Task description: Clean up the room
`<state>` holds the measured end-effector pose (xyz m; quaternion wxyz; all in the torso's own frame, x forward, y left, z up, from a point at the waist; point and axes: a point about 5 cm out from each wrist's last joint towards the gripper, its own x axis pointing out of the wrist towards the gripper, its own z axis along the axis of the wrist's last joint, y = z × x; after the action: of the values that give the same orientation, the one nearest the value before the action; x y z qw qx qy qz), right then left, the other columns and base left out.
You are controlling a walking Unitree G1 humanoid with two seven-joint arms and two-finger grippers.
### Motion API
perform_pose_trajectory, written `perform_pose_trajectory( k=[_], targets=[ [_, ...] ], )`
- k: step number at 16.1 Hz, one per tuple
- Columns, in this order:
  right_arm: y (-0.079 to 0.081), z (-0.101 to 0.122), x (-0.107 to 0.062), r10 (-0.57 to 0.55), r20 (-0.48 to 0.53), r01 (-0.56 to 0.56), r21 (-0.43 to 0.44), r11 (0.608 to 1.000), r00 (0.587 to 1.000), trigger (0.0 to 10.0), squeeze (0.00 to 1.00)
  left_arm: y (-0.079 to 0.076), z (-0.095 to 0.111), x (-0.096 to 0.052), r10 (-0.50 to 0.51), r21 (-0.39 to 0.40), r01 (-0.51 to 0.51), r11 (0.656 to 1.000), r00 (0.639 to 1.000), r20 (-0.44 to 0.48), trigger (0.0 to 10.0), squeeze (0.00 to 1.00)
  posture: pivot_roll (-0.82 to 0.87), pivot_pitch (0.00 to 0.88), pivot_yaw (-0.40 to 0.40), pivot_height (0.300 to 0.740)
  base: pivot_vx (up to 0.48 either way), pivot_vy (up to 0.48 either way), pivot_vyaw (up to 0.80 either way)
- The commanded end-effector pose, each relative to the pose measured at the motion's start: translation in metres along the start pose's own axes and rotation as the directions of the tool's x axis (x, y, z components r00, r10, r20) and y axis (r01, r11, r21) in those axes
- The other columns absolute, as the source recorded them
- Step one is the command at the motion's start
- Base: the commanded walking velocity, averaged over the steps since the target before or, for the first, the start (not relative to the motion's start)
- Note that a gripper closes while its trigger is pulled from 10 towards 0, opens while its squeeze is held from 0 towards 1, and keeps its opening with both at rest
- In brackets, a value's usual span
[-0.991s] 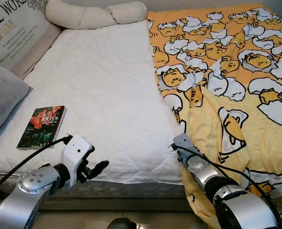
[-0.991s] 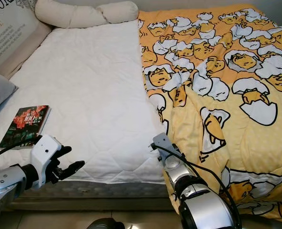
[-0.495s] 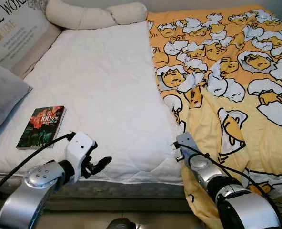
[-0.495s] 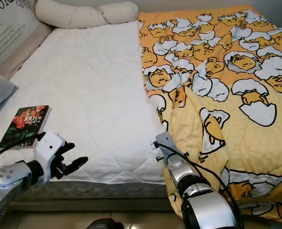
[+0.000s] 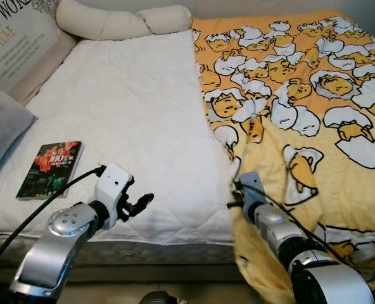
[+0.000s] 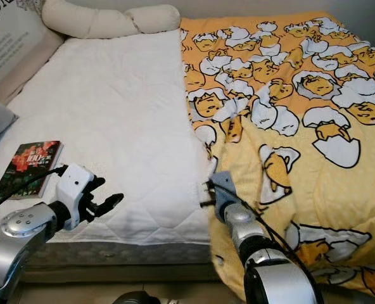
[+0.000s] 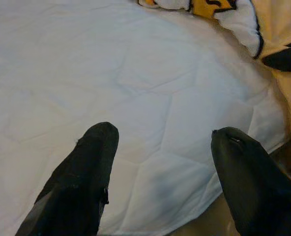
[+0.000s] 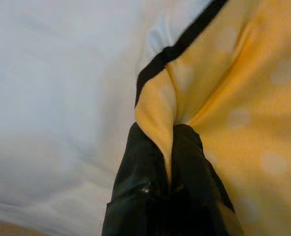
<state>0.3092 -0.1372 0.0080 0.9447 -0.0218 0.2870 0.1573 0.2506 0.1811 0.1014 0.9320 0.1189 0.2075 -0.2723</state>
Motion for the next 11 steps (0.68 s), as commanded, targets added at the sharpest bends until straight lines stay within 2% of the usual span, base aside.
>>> perform_pose_trajectory(
  k=[1, 2, 3, 4, 6, 7, 8, 10, 11],
  targets=[
    [0.003, 0.015, 0.0, 0.09, 0.079, -0.092, 0.03, 0.995, 0.993, 0.0, 0.0, 0.001, 0.001, 0.003, 0.009, 0.012, -0.009, 1.0, 1.0, 0.003, 10.0, 0.0, 0.09, 0.0, 0.071, 0.74, 0.0, 0.0, 0.0],
    [0.008, 0.026, -0.004, 0.205, 0.143, -0.215, 0.057, 0.975, 0.968, 0.0, 0.0, 0.001, 0.002, 0.004, 0.011, 0.012, -0.011, 1.0, 1.0, 0.011, 10.0, 0.0, 0.09, 0.0, 0.067, 0.74, 0.0, 0.0, 0.0],
    [0.012, 0.039, -0.01, 0.304, 0.225, -0.332, 0.097, 0.938, 0.926, 0.0, 0.0, 0.002, 0.002, 0.003, 0.013, 0.012, -0.014, 1.0, 1.0, 0.014, 10.0, 0.0, 0.09, 0.0, 0.066, 0.74, 0.0, 0.0, 0.0],
    [0.014, 0.045, -0.015, 0.362, 0.262, -0.4, 0.109, 0.91, 0.895, 0.0, 0.0, 0.003, 0.0, 0.001, 0.016, 0.012, -0.016, 1.0, 1.0, 0.012, 10.0, 0.0, 0.09, 0.0, 0.066, 0.74, 0.0, 0.0, 0.0],
    [0.017, 0.042, -0.019, 0.411, 0.253, -0.442, 0.078, 0.894, 0.876, 0.0, 0.0, 0.003, -0.002, 0.0, 0.018, 0.014, -0.018, 1.0, 1.0, 0.009, 10.0, 0.0, 0.09, 0.0, 0.067, 0.74, 0.0, 0.0, 0.0],
    [0.021, 0.034, -0.023, 0.457, 0.207, -0.472, 0.028, 0.881, 0.865, 0.0, 0.0, 0.004, -0.003, -0.001, 0.02, 0.016, -0.02, 1.0, 1.0, 0.004, 10.0, 0.0, 0.09, 0.0, 0.067, 0.74, 0.0, 0.0, 0.0],
    [0.028, 0.032, -0.029, 0.499, 0.222, -0.525, 0.077, 0.848, 0.838, 0.0, 0.0, 0.006, -0.004, -0.003, 0.028, 0.02, -0.028, 0.999, 1.0, 0.001, 10.0, 0.0, 0.1, 0.0, 0.066, 0.74, 0.0, 0.0, 0.0],
    [0.032, 0.032, -0.038, 0.548, 0.212, -0.568, 0.048, 0.821, 0.809, 0.0, 0.0, 0.009, -0.004, -0.005, 0.031, 0.022, -0.031, 0.999, 1.0, -0.001, 10.0, 0.0, 0.1, 0.0, 0.065, 0.74, 0.0, 0.0, 0.0],
    [0.032, 0.034, -0.05, 0.592, 0.224, -0.613, 0.031, 0.789, 0.774, 0.0, 0.0, 0.011, -0.003, -0.009, 0.021, 0.028, -0.021, 0.999, 1.0, -0.001, 10.0, 0.0, 0.11, 0.0, 0.062, 0.74, 0.0, 0.0, 0.0]
  ],
)
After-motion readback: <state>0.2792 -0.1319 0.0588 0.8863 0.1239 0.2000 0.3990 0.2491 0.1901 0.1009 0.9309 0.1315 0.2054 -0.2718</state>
